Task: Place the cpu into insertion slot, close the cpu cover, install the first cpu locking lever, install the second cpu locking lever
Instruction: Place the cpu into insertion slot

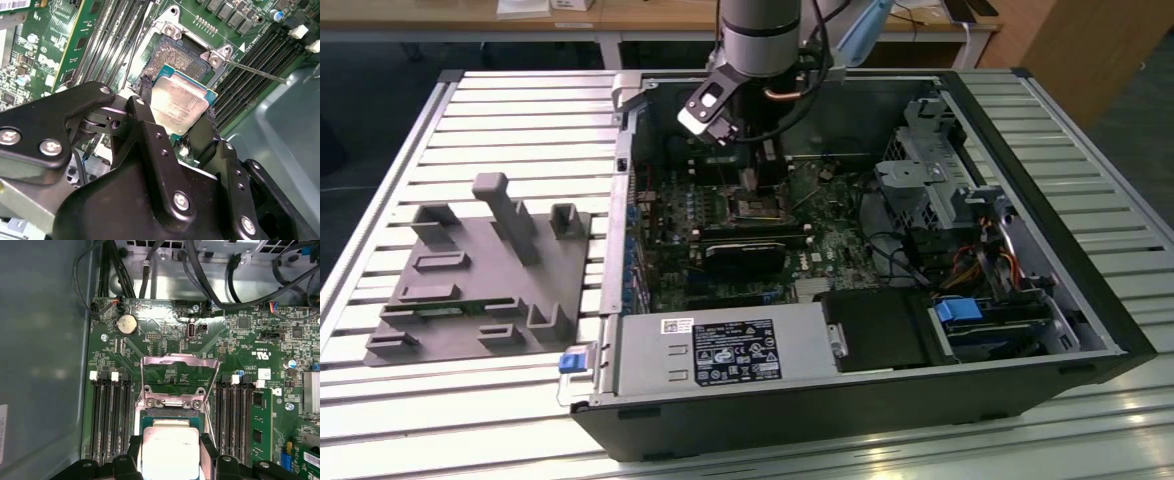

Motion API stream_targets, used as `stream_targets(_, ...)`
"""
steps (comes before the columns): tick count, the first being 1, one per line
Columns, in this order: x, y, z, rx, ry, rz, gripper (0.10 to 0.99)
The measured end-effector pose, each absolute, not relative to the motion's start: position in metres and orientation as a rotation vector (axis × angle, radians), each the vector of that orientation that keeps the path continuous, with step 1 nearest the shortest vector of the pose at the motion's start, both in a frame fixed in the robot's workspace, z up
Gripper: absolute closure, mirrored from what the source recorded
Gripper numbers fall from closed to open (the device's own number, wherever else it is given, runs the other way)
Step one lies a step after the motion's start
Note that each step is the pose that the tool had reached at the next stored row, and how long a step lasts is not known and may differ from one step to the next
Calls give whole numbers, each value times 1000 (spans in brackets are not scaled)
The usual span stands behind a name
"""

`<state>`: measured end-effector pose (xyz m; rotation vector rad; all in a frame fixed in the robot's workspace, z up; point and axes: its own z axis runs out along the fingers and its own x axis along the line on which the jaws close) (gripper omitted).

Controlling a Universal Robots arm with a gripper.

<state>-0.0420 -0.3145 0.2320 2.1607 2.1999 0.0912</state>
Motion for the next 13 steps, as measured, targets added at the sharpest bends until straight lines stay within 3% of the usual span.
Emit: stream_targets(13,-42,-315,216,2162,2198,91,545)
